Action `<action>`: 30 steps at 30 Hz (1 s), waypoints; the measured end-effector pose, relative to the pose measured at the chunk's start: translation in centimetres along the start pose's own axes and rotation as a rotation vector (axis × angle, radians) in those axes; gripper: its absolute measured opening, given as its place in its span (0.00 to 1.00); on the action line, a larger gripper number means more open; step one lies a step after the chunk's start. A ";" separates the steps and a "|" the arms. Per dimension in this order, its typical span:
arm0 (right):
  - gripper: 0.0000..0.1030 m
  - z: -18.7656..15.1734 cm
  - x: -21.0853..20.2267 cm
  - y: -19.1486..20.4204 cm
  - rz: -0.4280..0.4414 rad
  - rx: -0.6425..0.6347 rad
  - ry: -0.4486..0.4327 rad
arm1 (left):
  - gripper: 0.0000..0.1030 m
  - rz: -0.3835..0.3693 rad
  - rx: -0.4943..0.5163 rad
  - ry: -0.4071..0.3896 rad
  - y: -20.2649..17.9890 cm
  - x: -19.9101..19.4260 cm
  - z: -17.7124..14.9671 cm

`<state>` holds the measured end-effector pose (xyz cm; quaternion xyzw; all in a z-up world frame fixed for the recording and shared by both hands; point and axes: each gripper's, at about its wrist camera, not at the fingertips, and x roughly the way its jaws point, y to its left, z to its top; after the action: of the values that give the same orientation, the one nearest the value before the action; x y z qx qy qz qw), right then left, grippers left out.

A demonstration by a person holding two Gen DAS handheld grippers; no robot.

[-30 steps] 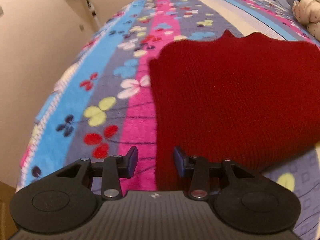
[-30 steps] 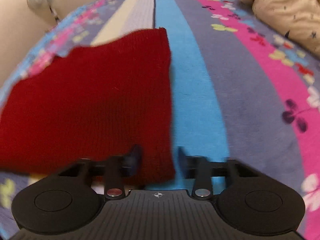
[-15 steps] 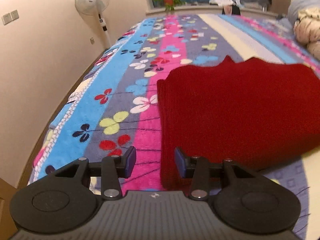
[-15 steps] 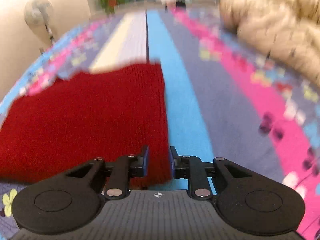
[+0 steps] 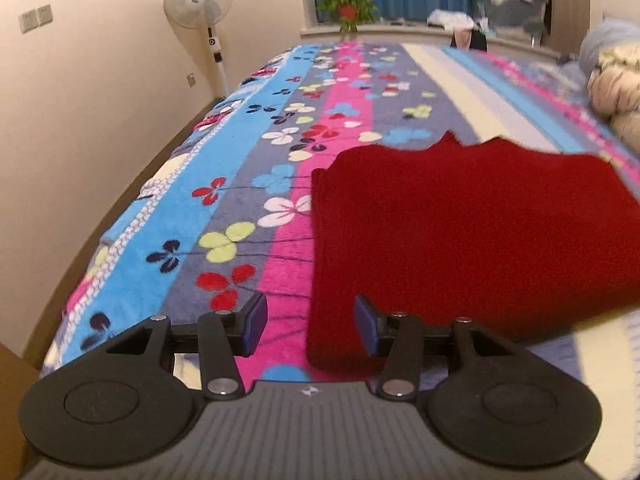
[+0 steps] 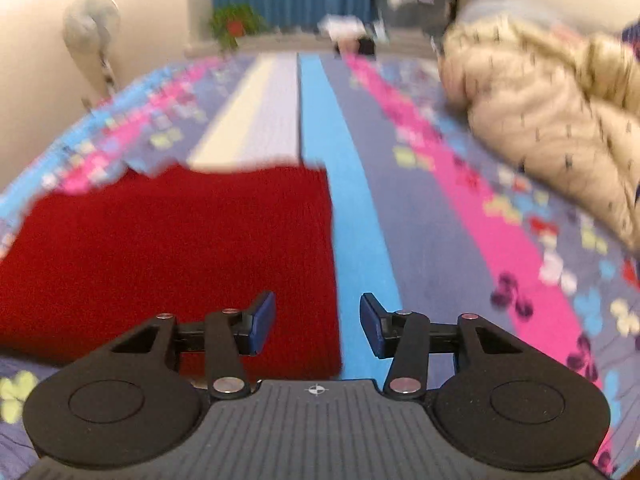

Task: Fold small clothes
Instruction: 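Open both grippers and pull them back from the folded sweater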

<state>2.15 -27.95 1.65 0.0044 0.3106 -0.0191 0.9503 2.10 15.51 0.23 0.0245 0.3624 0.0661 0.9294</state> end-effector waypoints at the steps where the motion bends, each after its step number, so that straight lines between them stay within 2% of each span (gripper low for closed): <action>1: 0.58 0.0 -0.9 0.3 0.020 -0.010 -0.035 | 0.52 -0.006 -0.011 -0.007 -0.2 -0.7 -0.2; 2: 0.65 -0.1 -1.4 0.5 0.031 -0.020 -0.064 | 0.53 -0.010 -0.013 -0.011 -0.5 -1.2 -0.6; 3: 0.67 -0.6 -1.7 0.7 0.036 -0.032 -0.093 | 0.53 -0.013 -0.009 -0.014 -1.1 -1.7 -1.0; 5: 0.66 -1.8 -1.2 1.2 0.036 -0.058 -0.094 | 0.54 -0.025 0.009 -0.017 -2.1 -2.2 -1.8; 7: 0.63 -1.8 0.0 2.0 0.006 -0.105 -0.040 | 0.56 -0.050 0.031 -0.018 -2.9 -2.3 -2.4; 9: 0.62 -2.0 0.2 2.7 -0.016 -0.147 -0.073 | 0.57 -0.066 0.043 -0.020 -3.4 -1.9 -2.5; 11: 0.62 -2.0 1.0 3.4 -0.020 -0.169 -0.066 | 0.57 -0.062 0.034 -0.020 -3.5 -1.3 -2.3; 15: 0.62 -2.5 2.3 3.9 -0.024 -0.149 -0.002 | 0.57 -0.040 0.027 0.008 -3.6 -0.1 -2.2; 23: 0.63 -2.6 2.6 3.6 -0.019 -0.107 0.017 | 0.57 -0.016 -0.021 0.072 -3.0 1.6 -2.4; 30: 0.63 -2.7 3.3 3.4 -0.029 -0.105 0.040 | 0.58 -0.008 -0.034 0.078 -2.7 1.9 -2.3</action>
<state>3.33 -24.65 -2.46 -0.0495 0.3303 -0.0167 0.9424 2.24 13.12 -2.95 0.0045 0.3972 0.0696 0.9151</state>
